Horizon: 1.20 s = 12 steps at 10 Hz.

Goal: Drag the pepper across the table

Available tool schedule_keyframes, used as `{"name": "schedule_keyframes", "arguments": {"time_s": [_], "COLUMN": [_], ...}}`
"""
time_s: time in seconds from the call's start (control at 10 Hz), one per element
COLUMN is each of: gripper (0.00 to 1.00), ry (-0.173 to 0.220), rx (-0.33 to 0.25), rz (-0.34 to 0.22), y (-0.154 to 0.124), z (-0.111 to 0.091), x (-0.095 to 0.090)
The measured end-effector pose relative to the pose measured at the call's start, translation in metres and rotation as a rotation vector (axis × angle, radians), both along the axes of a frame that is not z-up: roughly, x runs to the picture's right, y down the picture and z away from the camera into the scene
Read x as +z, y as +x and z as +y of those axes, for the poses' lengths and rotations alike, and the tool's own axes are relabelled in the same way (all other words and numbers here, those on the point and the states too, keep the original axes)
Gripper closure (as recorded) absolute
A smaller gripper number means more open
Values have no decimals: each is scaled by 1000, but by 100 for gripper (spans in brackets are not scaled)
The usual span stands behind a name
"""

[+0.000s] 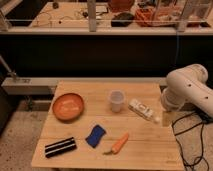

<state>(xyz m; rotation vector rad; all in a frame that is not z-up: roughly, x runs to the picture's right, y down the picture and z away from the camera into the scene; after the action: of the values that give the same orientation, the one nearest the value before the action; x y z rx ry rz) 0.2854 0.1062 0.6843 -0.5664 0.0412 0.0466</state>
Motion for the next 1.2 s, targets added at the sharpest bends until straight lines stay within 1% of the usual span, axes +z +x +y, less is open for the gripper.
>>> {"name": "schedule_keyframes", "arguments": {"time_s": [0.9, 1.1, 1.2], "gripper": [20, 20, 20], "ry": [0, -7, -14], "rx": [0, -17, -40], "rz": [0, -13, -31], "y": [0, -8, -23], "z": [0, 3, 6], "x": [0, 0, 1]}}
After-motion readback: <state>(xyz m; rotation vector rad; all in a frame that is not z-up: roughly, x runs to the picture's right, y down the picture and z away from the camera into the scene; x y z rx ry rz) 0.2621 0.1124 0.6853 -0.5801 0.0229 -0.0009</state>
